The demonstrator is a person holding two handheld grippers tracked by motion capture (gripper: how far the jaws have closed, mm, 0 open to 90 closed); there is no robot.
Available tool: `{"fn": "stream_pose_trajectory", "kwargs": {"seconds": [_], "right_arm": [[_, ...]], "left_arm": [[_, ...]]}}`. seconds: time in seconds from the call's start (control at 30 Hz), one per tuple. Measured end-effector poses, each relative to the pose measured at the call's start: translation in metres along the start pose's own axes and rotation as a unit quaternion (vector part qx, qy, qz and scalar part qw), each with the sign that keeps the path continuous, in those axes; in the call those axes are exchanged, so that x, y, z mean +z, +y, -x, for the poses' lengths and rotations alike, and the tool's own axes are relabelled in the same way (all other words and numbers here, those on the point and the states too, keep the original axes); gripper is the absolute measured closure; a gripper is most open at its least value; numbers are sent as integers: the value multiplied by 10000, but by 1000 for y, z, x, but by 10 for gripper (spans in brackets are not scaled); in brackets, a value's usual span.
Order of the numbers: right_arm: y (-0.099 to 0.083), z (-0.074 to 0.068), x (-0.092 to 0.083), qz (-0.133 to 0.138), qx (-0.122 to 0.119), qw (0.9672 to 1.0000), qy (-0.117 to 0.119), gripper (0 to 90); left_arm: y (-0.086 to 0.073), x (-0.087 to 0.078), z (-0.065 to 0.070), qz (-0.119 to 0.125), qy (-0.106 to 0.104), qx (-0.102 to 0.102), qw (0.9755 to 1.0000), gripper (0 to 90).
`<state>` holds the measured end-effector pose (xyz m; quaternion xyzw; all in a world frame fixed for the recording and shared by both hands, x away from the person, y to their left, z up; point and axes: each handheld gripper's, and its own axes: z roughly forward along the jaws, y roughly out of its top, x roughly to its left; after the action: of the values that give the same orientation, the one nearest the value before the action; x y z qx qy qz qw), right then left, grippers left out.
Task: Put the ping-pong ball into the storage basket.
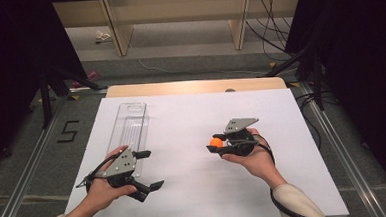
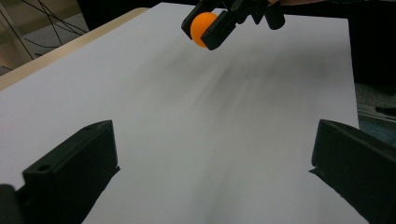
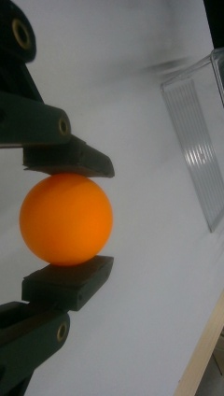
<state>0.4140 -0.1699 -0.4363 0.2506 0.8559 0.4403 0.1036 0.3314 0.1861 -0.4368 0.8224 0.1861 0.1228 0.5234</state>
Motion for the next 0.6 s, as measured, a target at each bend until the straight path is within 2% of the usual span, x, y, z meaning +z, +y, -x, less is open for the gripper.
{"fn": "stream_pose_trajectory", "kwargs": {"seconds": [0.6], "right_arm": [[7, 0, 5, 110, 10, 9999, -17, 514]], "left_arm": [[0, 0, 0, 13, 8, -1, 10000, 0]]}}
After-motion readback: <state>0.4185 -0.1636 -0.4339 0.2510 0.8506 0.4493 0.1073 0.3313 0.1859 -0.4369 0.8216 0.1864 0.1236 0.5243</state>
